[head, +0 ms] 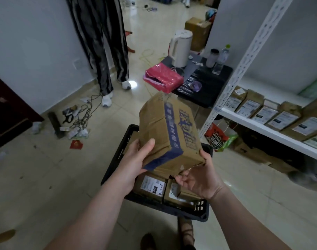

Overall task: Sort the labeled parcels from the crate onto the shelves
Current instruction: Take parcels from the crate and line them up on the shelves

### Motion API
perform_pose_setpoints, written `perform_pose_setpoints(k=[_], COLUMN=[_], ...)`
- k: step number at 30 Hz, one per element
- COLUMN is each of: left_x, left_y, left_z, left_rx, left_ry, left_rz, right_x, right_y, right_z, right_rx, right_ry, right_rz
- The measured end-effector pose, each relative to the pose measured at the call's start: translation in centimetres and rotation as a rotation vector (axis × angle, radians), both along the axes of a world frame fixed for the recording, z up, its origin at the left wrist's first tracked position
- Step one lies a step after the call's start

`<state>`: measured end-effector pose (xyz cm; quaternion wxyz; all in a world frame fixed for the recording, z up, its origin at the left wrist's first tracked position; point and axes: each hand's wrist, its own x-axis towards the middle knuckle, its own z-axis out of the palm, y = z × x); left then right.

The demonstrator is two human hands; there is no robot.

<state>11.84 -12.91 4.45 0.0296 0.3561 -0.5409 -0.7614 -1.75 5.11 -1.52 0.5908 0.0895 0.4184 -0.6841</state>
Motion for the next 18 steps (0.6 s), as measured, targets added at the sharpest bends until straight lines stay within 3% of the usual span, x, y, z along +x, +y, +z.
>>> perform_pose_setpoints(k=[6,9,11,13,15,18], left_x=[0.0,-0.3,-0.5,-0.4,-0.2,-0.4], left_y=[0.6,1.2,1.5,1.5,1.4,1.1], left_z=[2.1,2.7,2.9,3.0,3.3,3.5], left_rx=[-0.073,-0.180,-0.500,-1.007,-1.437,-1.878], left_ry=[-0.024,-0.009,-0.081,-0.112,-0.051,0.095], left_rz=[-0.153,-0.081,-0.051,-0.116,-0.275,-0.449], right_x=[-0.1,-0.6,-1.3,-2.5,-3.8,-4.6], right_y=[1.2,1.8,2.2,2.8,3.5,3.5], right_z=[1.6,3.0,4.1,5.1,6.3,8.1], right_rx=[-0.001,0.081,0.123,0.139,0.107,0.064], right_ry=[0.167,0.334,0.392,0.341,0.304,0.263], right_rz=[0.040,0.070,0.024,-0.099,-0.184,-0.174])
